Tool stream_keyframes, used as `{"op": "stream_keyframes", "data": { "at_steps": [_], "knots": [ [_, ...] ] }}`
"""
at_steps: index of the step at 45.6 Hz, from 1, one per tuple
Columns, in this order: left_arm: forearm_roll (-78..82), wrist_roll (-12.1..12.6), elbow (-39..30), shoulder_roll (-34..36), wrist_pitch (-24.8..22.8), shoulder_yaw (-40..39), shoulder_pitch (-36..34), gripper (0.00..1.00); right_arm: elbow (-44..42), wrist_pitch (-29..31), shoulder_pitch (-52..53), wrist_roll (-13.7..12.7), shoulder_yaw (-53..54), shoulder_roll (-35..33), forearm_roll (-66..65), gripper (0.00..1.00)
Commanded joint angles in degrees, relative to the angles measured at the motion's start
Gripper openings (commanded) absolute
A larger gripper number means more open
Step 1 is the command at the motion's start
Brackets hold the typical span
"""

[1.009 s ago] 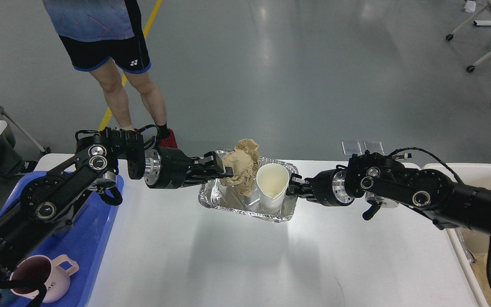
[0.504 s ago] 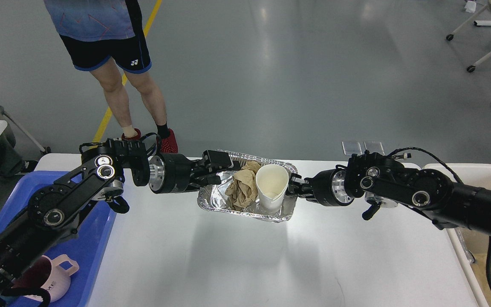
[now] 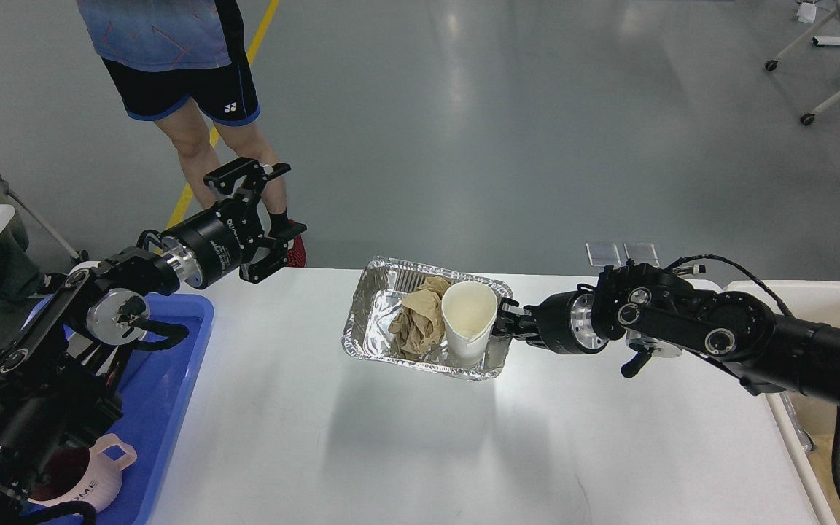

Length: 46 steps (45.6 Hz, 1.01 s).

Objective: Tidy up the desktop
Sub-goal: 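Carry the foil container with the right gripper to the white bin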

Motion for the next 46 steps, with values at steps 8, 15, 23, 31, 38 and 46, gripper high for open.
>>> {"op": "stream_keyframes", "data": {
  "at_steps": [8, 15, 23, 31, 38, 46],
  "knots": [
    [-8.28, -12.31, 10.32, -2.85, 3.98, -6.3, 0.85, 0.91, -0.1, -0.03, 0.04, 0.0, 0.01, -0.43, 0.09, 0.0],
    [-11.36, -13.29, 10.85, -2.94, 5.48, -5.86, 1.38, 0.91, -0.1, -0.39, 0.04, 0.0, 0.1, -0.43, 0.09, 0.0],
    [-11.36, -13.29, 11.11, -2.94, 5.57, -5.5, 1.46, 0.92, 0.43, -0.47, -0.05, -0.09, 1.5, -2.97, 0.35, 0.0],
    [-11.36, -13.29, 11.11, -2.94, 5.74, -5.5, 2.17, 0.92, 3.32, -0.21, -2.51, 0.0, 7.12, -13.16, 1.05, 0.0],
    [-11.36, -13.37, 11.11, -3.03, 5.57, -5.33, 2.87, 0.92, 6.58, 0.4, -7.16, 0.0, 14.41, -25.46, 1.14, 0.0],
    [-11.36, -13.46, 11.11, -3.29, 4.86, -4.98, 3.4, 0.93, 6.49, 4.18, -14.37, 0.0, 23.64, -36.63, 1.23, 0.0]
  ]
}}
